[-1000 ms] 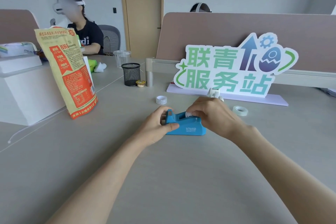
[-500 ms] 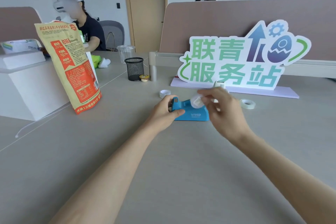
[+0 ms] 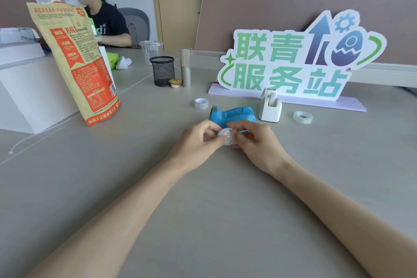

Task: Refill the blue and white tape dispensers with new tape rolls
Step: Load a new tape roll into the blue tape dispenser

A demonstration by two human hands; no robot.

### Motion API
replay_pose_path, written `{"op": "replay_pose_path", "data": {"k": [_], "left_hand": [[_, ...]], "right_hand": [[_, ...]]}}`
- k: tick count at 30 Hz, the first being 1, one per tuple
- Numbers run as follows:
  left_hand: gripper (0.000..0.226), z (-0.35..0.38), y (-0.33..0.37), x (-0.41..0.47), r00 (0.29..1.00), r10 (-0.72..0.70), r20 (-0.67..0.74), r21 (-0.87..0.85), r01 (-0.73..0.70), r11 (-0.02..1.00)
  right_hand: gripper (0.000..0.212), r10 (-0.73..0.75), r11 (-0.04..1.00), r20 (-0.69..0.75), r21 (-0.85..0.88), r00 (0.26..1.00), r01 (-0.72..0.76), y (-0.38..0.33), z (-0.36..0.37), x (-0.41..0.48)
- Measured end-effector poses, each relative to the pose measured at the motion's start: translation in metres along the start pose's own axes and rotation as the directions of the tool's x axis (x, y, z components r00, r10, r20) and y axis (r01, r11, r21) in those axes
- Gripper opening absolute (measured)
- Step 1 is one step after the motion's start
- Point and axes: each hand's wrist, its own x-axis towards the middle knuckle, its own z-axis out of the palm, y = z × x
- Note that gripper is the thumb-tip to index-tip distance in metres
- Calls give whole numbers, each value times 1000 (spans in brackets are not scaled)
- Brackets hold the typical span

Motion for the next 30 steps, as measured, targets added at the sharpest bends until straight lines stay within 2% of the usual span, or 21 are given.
{"op": "replay_pose_path", "data": {"k": [7,9,11,13,15,19,21,24,28,30], "left_hand": [[11,0,-3,1,998,33,-57,173,-22,985],[12,-5,-2,0,999,54,0,147,-54,988],[22,-14,-1,-1,990,55,127,47,-62,997],[28,-19,-2,0,984,40,174,26,-46,999],[34,-17,-4,0,985,78,156,86,-92,992],[28,-10,-4,-1,978,107,177,118,-129,985],[20,-11,-7,0,988,90,122,158,-109,981],[18,-15,-9,0,997,68,41,209,-75,975],[36,-25,-14,-1,995,79,64,289,-94,953],[48,-32,-20,-2,993,110,41,385,-117,915]], "right_hand": [[16,16,997,-3,-78,1000,-16,-7,1,-4],[9,36,999,0,-29,999,-36,-8,1,-3],[1,82,992,-3,93,997,-81,-9,-2,-2],[13,99,975,-14,201,995,-94,-9,-5,-4],[22,89,968,-11,235,996,-84,-10,-6,-6],[23,75,978,10,194,997,-76,-10,-3,-5],[20,91,978,-9,190,996,-87,-8,-3,-3],[12,105,990,-77,101,991,-97,-3,-2,-1],[12,39,984,-111,-170,993,-57,-5,-1,-1],[13,18,964,-93,-262,996,-42,-6,1,-1]]}}
